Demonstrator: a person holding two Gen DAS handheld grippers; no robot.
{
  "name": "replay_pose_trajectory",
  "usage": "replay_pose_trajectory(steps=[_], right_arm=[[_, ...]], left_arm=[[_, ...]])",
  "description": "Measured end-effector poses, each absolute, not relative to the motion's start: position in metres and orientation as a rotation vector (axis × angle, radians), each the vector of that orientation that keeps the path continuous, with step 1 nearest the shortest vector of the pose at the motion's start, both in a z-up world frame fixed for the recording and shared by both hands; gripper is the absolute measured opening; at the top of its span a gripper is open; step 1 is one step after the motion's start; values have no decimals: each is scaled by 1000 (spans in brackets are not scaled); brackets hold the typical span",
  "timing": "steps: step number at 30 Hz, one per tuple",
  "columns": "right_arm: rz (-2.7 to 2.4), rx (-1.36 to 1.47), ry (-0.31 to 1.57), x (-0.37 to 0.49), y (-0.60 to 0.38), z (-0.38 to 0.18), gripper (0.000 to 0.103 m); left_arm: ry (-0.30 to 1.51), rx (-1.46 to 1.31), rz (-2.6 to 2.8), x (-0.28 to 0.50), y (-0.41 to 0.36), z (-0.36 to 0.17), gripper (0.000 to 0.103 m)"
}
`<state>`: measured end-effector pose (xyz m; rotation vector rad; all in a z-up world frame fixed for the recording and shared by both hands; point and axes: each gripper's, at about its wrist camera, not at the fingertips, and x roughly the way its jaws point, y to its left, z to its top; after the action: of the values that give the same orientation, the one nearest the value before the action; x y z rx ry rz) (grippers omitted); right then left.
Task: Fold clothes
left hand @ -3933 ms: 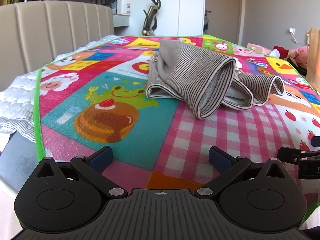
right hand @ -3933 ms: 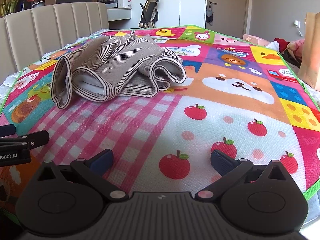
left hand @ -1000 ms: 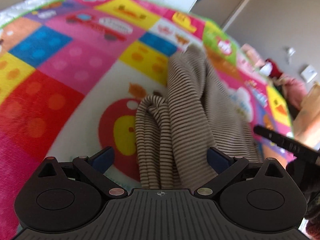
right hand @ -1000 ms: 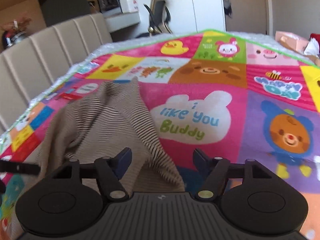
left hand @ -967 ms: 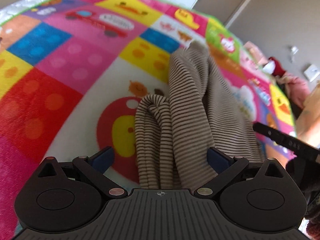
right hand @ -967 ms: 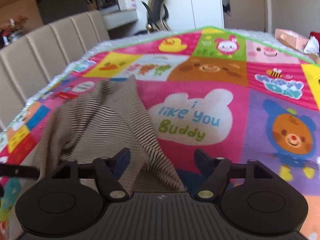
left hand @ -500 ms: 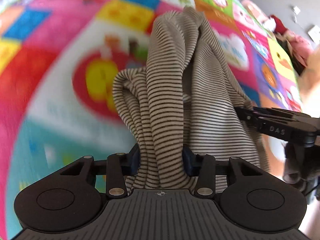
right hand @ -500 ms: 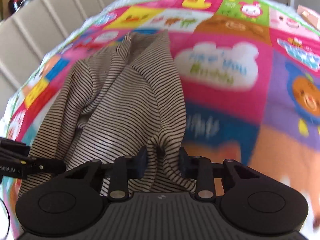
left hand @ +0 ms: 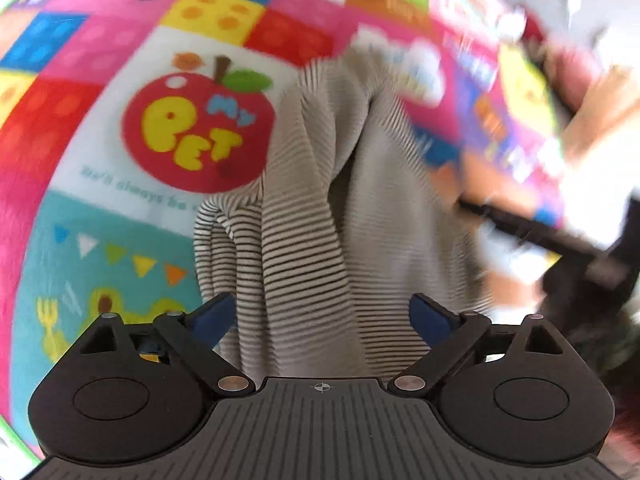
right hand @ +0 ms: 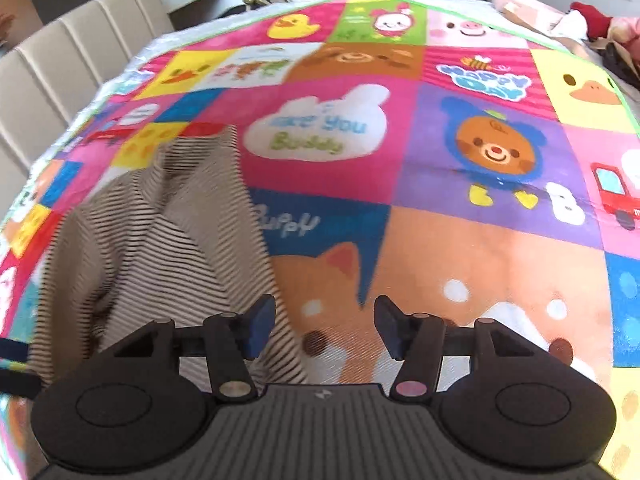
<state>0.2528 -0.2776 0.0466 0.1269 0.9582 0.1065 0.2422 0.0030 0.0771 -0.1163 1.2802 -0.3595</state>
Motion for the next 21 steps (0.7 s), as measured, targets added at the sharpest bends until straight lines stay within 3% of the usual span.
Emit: replay_pose_trajectory(steps=[1, 2, 10, 13, 16, 18, 21], right_arm=[[105, 111, 962, 254, -275, 44, 57], [109, 93, 964, 253, -273, 42, 59], [111, 64, 961, 254, -272, 44, 65], [132, 90, 967, 251, -271, 53, 65], [259, 166, 992, 239, -272, 70, 65], [377, 259, 1047, 229, -271, 76, 65], [424, 291, 1138, 219, -258, 64, 64]], left_arm=[[1285, -31, -348, 243, -9, 70, 50], [1285, 46, -341, 245, -18, 65, 20], [1057, 265, -211, 312, 56, 106, 14], [1087, 214, -176, 348, 84, 93, 17], [1135, 121, -173, 362, 98, 81, 28], [1115, 48, -201, 357, 104, 85, 53], [1098, -73, -243, 344, 111, 92, 70]])
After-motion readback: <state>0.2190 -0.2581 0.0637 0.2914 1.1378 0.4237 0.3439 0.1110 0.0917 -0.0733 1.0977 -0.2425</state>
